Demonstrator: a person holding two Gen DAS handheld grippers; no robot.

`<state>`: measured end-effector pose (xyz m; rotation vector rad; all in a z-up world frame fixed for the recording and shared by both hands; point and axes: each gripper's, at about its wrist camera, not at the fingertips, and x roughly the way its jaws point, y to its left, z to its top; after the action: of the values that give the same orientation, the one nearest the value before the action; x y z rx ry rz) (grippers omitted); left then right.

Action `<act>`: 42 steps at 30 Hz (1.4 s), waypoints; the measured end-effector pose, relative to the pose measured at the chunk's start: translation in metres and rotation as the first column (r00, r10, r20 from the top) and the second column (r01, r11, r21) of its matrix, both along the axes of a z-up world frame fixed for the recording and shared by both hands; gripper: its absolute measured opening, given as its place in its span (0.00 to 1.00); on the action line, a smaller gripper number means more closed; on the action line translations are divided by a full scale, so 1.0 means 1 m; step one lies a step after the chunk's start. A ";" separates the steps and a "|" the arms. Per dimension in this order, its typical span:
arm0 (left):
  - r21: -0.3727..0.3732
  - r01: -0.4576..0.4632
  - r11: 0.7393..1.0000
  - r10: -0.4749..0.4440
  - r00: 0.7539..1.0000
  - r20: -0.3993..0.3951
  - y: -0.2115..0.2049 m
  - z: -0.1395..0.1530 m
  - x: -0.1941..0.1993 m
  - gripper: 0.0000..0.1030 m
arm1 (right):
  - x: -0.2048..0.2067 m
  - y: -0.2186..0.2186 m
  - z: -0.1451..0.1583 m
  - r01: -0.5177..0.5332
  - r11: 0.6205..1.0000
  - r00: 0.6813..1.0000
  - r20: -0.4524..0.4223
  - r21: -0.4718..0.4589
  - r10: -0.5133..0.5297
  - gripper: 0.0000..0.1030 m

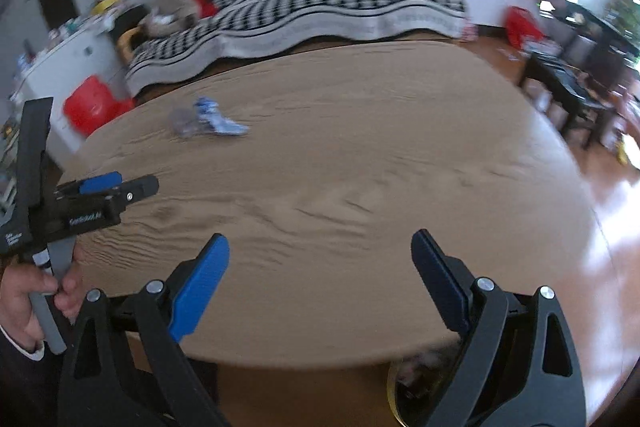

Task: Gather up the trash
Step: 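Grasp the crumpled foil wrapper with the right tool while the left tool grasps the blister pack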

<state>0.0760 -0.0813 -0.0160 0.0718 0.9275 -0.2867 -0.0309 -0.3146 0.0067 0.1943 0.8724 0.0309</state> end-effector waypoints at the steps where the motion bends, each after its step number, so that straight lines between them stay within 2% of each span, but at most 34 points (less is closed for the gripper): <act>1: 0.007 -0.031 0.999 0.031 1.000 0.002 0.013 -0.001 0.009 0.89 | 0.014 0.010 -0.003 -0.024 1.000 1.000 -0.004 0.004 0.024 0.87; 6: -0.025 -0.151 0.988 0.150 0.988 -0.033 0.054 -0.008 0.049 0.89 | 0.078 0.060 -0.025 -0.144 0.989 0.989 -0.025 -0.030 0.143 0.87; 11: -0.064 -0.219 0.974 0.214 0.974 -0.077 0.074 -0.016 0.085 0.89 | 0.146 0.101 -0.051 -0.261 0.960 0.965 -0.038 -0.098 0.258 0.87; 16: -0.075 -0.275 0.958 0.265 0.956 -0.127 0.085 -0.032 0.106 0.89 | 0.211 0.119 -0.076 -0.308 0.943 0.951 -0.072 -0.126 0.301 0.87; 20: -0.110 -0.327 0.939 0.308 0.937 -0.166 0.092 -0.042 0.122 0.89 | 0.242 0.128 -0.090 -0.330 0.935 0.943 -0.100 -0.131 0.318 0.87; 23: -0.136 -0.361 0.923 0.335 0.925 -0.181 0.093 -0.045 0.135 0.89 | 0.255 0.137 -0.093 -0.357 0.923 0.934 -0.087 -0.142 0.347 0.87; 26: -0.156 -0.387 0.909 0.356 0.914 -0.197 0.090 -0.047 0.147 0.89 | 0.261 0.141 -0.092 -0.383 0.910 0.924 -0.076 -0.157 0.376 0.76; 27: -0.161 -0.393 0.905 0.360 0.911 -0.202 0.088 -0.048 0.150 0.89 | 0.262 0.142 -0.091 -0.397 0.905 0.918 -0.070 -0.154 0.390 0.61; 28: -0.165 -0.397 0.903 0.363 0.909 -0.204 0.085 -0.048 0.152 0.89 | 0.262 0.142 -0.089 -0.405 0.902 0.914 -0.068 -0.152 0.399 0.36; 30: -0.172 -0.404 0.898 0.370 0.908 -0.199 0.078 -0.049 0.159 0.89 | 0.260 0.136 -0.086 -0.412 0.905 0.911 -0.080 -0.105 0.405 0.33; 33: -0.138 -0.426 0.894 0.399 0.898 -0.187 0.069 -0.054 0.168 0.89 | 0.251 0.124 -0.083 -0.400 0.914 0.916 -0.079 -0.075 0.394 0.32; 40: -0.063 -0.457 0.887 0.443 0.882 -0.158 0.055 -0.059 0.180 0.91 | 0.201 0.087 -0.077 -0.345 0.938 0.937 -0.069 -0.027 0.342 0.32; 42: -0.081 -0.463 0.883 0.444 0.879 -0.175 0.052 -0.057 0.182 0.91 | 0.185 0.079 -0.071 -0.341 0.940 0.939 -0.061 -0.021 0.339 0.32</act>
<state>0.2585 -0.0290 -0.0734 -0.2832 1.0470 0.0935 0.1536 -0.2351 -0.0642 0.0120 0.9541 0.3366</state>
